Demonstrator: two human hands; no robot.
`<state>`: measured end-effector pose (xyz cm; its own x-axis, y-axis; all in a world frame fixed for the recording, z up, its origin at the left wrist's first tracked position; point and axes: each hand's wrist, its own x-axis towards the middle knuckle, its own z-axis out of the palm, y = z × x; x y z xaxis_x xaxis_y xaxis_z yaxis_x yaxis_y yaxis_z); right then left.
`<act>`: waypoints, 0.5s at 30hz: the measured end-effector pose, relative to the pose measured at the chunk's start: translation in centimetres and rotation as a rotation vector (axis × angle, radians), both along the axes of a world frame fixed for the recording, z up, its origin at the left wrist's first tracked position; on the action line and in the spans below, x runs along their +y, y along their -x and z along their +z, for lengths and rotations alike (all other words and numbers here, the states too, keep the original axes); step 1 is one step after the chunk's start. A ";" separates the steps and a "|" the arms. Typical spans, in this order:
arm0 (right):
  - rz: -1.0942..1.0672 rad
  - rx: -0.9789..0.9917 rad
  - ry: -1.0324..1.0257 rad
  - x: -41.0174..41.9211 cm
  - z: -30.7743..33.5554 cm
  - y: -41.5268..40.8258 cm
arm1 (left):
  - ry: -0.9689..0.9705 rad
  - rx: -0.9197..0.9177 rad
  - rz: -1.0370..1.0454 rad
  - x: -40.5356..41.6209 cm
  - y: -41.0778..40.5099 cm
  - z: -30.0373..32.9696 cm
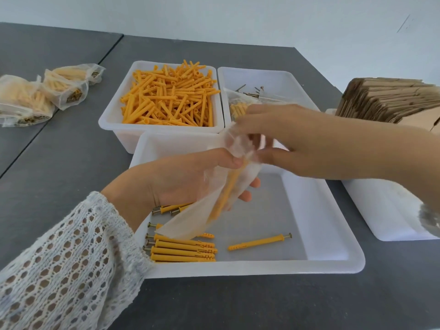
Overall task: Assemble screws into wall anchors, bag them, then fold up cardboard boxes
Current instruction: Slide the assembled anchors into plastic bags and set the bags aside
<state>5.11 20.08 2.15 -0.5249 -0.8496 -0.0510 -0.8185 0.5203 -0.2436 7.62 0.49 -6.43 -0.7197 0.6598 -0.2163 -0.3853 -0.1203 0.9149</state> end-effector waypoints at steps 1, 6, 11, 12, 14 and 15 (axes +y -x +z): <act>-0.001 -0.120 0.106 0.1 0.2 0.0 | -0.025 0.004 -0.003 -0.1 0.0 -0.1; -0.276 -0.182 0.304 2.7 -0.5 2.1 | -0.112 0.012 0.001 -0.3 0.2 -0.2; -0.272 -0.432 -0.437 4.0 -5.3 0.5 | -0.118 0.010 0.071 -0.3 0.4 -0.1; -0.243 -0.475 -0.509 3.8 -6.4 -0.5 | -0.112 0.003 0.090 -0.3 0.5 -0.2; -0.189 -0.442 -0.547 3.4 -8.5 -2.1 | -0.114 -0.015 0.098 -0.5 0.6 -0.5; -0.159 -0.363 -0.563 3.1 -9.3 -2.6 | -0.118 -0.033 0.098 -0.6 0.8 -0.6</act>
